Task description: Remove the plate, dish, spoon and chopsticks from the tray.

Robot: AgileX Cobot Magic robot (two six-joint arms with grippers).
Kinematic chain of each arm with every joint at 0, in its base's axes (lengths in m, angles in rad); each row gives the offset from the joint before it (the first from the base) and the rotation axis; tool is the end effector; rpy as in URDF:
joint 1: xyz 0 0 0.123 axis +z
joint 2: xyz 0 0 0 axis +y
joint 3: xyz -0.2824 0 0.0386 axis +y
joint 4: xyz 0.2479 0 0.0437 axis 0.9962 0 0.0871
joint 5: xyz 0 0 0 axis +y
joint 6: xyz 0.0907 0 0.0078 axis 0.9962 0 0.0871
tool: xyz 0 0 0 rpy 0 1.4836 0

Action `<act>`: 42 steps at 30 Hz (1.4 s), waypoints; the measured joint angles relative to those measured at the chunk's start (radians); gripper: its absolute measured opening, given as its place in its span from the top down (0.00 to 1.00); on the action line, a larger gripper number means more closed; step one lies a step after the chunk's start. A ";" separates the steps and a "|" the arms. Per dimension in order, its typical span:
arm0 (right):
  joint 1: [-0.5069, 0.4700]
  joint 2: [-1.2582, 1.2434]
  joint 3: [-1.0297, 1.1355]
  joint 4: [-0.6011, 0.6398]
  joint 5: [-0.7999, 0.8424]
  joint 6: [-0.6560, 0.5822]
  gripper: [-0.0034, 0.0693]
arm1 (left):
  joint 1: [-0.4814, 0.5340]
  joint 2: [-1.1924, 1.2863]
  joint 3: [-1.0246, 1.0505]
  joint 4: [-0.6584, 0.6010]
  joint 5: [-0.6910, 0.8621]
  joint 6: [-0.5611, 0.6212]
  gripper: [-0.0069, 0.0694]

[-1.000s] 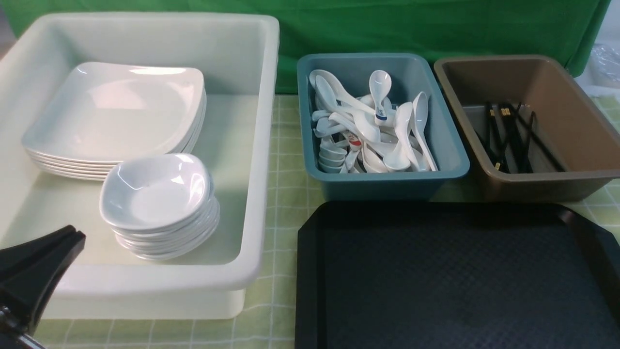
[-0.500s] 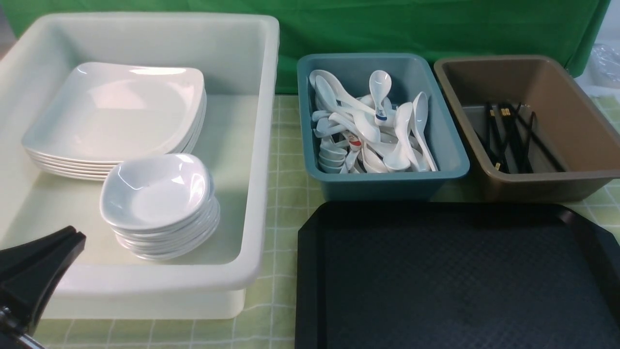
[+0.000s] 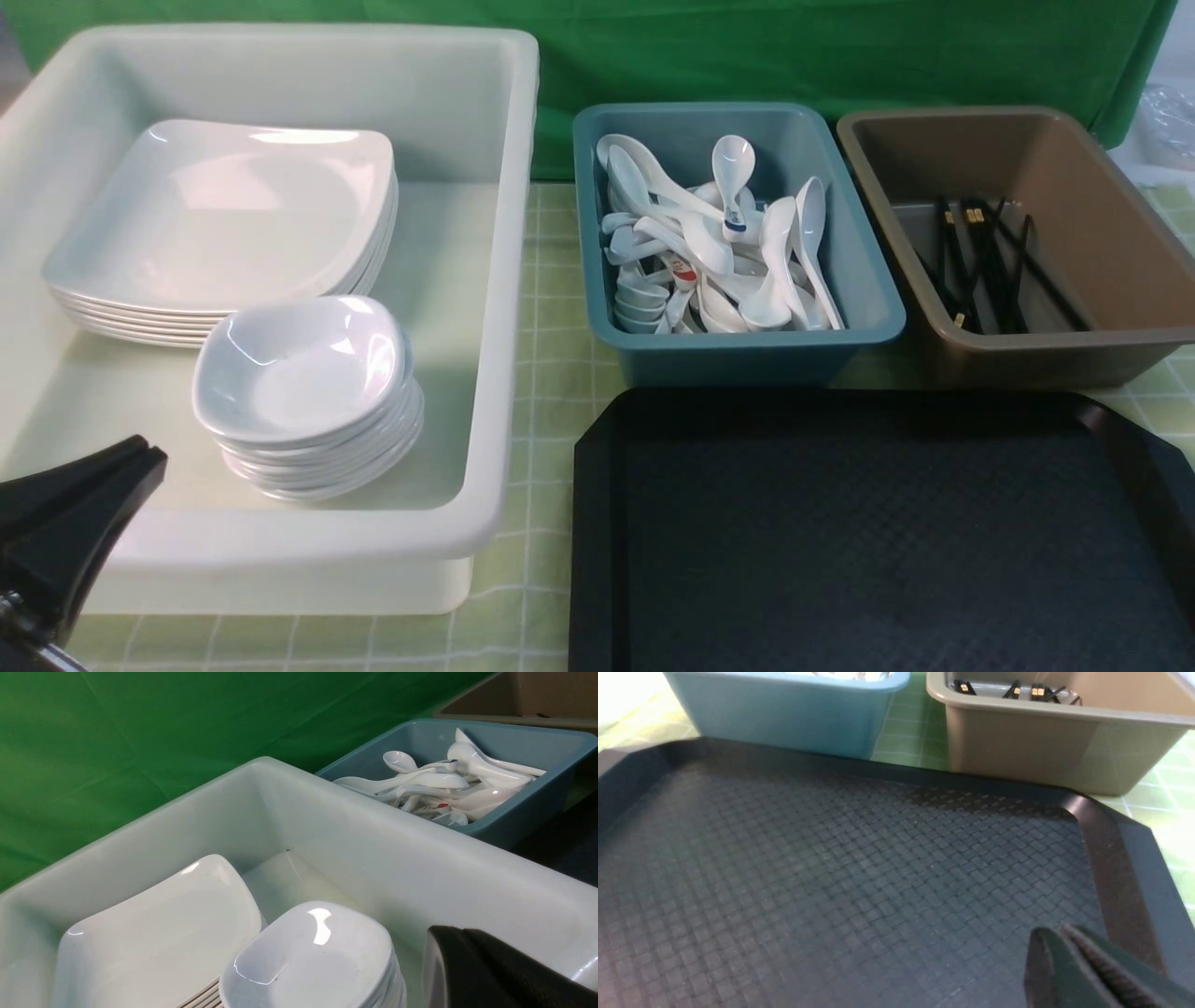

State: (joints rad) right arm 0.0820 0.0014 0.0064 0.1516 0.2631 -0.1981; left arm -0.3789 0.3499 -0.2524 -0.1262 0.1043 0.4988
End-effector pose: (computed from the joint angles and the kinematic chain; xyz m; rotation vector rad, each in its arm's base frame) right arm 0.0549 0.0081 0.1873 -0.1456 1.7458 0.0566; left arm 0.0826 -0.0342 0.2650 0.6279 1.5632 -0.0153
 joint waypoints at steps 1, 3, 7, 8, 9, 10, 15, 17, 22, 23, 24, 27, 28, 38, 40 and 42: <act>0.000 0.000 0.000 0.000 0.000 0.000 0.88 | 0.000 0.001 0.000 0.000 0.000 0.000 0.89; 0.000 0.000 0.000 0.000 0.001 0.000 0.87 | 0.000 0.001 0.000 0.000 0.000 0.000 0.89; 0.000 0.000 0.000 0.000 0.001 -0.001 0.86 | 0.000 0.001 0.000 0.000 0.000 0.000 0.89; 0.000 0.000 0.000 0.000 0.001 -0.001 0.86 | 0.000 0.001 0.000 0.000 0.000 0.000 0.89; 0.000 0.000 0.000 0.000 0.001 -0.001 0.85 | 0.000 0.001 0.000 0.000 0.000 0.000 0.89; 0.000 0.000 0.000 0.000 0.001 -0.001 0.85 | 0.000 0.001 0.000 0.000 0.000 0.000 0.89; 0.000 0.000 0.000 0.000 0.002 -0.001 0.83 | 0.013 -0.014 0.018 0.018 -0.043 -0.020 0.89; 0.000 0.000 0.000 0.000 0.002 -0.001 0.82 | 0.048 -0.043 0.039 0.018 -0.074 -0.066 0.89; 0.000 0.000 0.000 0.000 0.002 -0.001 0.81 | 0.273 -0.236 0.141 0.018 -0.114 -0.273 0.89; 0.000 0.000 0.000 0.000 0.002 -0.001 0.80 | 0.322 -0.278 0.177 0.018 -0.104 -0.305 0.89; 0.000 0.000 0.000 0.000 0.002 -0.001 0.80 | 0.368 -0.313 0.209 0.018 -0.094 -0.337 0.89; 0.000 0.000 0.000 0.000 0.002 -0.001 0.79 | 0.441 -0.343 0.250 0.018 -0.027 -0.408 0.89; 0.000 0.000 0.000 0.000 0.001 -0.001 0.79 | 0.463 -0.348 0.255 0.018 0.042 -0.445 0.89; 0.000 0.000 0.000 0.000 0.000 -0.001 0.77 | 0.477 -0.351 0.260 0.046 0.145 -0.470 0.89; 0.000 0.000 0.000 0.000 -0.001 -0.001 0.76 | 0.477 -0.351 0.260 0.047 0.145 -0.470 0.89; 0.000 0.000 0.000 0.000 -0.001 -0.001 0.75 | 0.477 -0.351 0.260 0.049 0.145 -0.470 0.89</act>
State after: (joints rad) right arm 0.0820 0.0014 0.0064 0.1516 0.2625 -0.1986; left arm 0.0983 -0.0011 0.0073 -0.0772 0.2489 0.0290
